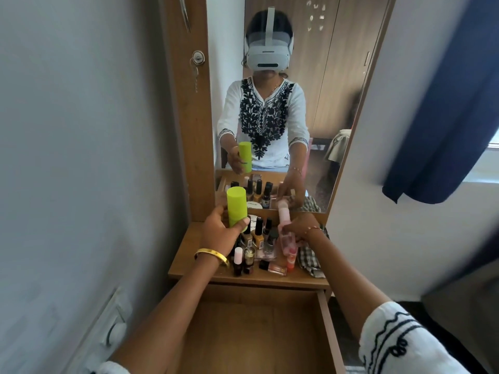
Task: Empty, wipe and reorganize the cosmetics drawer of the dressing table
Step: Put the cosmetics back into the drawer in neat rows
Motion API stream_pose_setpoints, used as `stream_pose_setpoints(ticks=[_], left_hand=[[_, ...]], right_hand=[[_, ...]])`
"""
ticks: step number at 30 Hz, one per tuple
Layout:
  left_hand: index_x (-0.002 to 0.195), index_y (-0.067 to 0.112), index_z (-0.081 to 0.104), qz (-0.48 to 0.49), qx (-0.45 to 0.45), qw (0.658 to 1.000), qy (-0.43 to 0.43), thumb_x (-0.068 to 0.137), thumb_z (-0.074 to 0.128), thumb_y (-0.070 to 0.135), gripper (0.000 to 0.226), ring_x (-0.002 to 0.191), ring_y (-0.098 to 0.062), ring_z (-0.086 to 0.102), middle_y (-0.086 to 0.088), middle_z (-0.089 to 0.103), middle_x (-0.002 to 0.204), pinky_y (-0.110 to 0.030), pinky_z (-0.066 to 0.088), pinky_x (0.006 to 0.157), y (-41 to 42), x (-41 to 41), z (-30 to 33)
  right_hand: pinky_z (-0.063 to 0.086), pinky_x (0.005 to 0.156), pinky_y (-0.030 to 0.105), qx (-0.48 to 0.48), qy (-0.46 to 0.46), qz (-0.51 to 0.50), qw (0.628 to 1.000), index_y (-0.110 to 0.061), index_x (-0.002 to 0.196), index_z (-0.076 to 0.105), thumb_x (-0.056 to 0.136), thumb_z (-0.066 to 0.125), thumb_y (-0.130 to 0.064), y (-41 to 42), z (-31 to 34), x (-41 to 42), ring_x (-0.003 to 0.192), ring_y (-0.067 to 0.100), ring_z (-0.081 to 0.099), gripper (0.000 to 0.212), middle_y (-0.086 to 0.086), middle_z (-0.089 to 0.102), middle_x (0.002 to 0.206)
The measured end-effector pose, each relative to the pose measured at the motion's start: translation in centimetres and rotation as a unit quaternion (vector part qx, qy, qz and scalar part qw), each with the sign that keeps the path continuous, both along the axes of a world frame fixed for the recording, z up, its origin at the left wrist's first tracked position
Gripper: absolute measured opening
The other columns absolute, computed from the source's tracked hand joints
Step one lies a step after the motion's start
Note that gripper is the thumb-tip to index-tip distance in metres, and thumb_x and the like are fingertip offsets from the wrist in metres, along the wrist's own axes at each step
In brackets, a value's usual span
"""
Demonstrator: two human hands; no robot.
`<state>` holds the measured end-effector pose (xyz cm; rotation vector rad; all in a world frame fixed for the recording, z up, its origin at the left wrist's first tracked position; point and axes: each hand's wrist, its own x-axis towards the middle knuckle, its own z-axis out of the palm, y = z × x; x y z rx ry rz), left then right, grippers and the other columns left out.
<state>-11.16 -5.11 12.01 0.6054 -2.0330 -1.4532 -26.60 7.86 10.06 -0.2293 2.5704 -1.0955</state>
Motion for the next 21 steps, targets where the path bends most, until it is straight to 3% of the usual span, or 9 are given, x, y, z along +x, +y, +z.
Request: stream_pose_setpoints(ticks=[4,9,12,14,21], left_hand=[[0.115,0.014,0.056,-0.005,0.008,1.0,0.007,0.077,0.072,0.019,0.041,0.105,-0.026,0.06,-0.01,0.065,0.113,-0.043,0.049,0.093,0.5,0.8,0.4],[0.114,0.012,0.058,-0.015,0.006,1.0,0.023,0.077,0.071,0.014,0.039,0.098,-0.022,0.061,-0.006,0.064,0.103,-0.029,0.047,0.082,1.8,2.6,1.0],[0.119,0.011,0.058,-0.015,0.001,1.0,0.027,0.077,0.072,0.013,0.044,0.091,-0.016,0.059,-0.003,0.063,0.099,-0.02,0.044,0.073,3.1,4.1,1.2],[0.119,0.011,0.059,-0.01,0.005,0.999,0.031,0.077,0.072,0.014,0.044,0.091,-0.017,0.059,-0.005,0.065,0.101,-0.022,0.043,0.075,3.9,5.2,1.1],[0.119,0.007,0.058,-0.003,0.047,0.999,0.005,0.074,0.075,0.014,0.048,0.103,-0.024,0.059,-0.009,0.064,0.107,-0.03,0.046,0.085,6.2,9.1,-1.5]], right_hand=[[0.052,0.073,0.029,-0.044,0.041,-0.007,0.998,-0.001,0.111,0.061,0.08,0.07,-0.022,1.1,1.1,0.4,0.089,0.023,0.06,0.039,0.016,0.065,0.112],[0.048,0.065,0.023,-0.138,0.121,-0.009,0.983,-0.002,0.108,0.061,0.08,0.069,-0.013,2.5,3.2,2.3,0.09,0.022,0.059,0.031,0.015,0.064,0.111],[0.056,0.078,0.04,-0.212,0.165,-0.013,0.963,-0.004,0.108,0.056,0.077,0.071,-0.005,3.4,4.3,4.1,0.098,0.028,0.063,0.034,0.016,0.064,0.11],[0.056,0.079,0.045,-0.244,0.183,0.002,0.952,-0.004,0.108,0.056,0.077,0.069,0.0,4.0,5.0,5.7,0.097,0.033,0.064,0.034,0.019,0.065,0.108],[0.057,0.074,0.039,-0.257,0.163,0.043,0.952,-0.012,0.1,0.054,0.076,0.071,-0.003,5.7,3.8,12.0,0.089,0.023,0.066,0.031,0.012,0.067,0.107]])
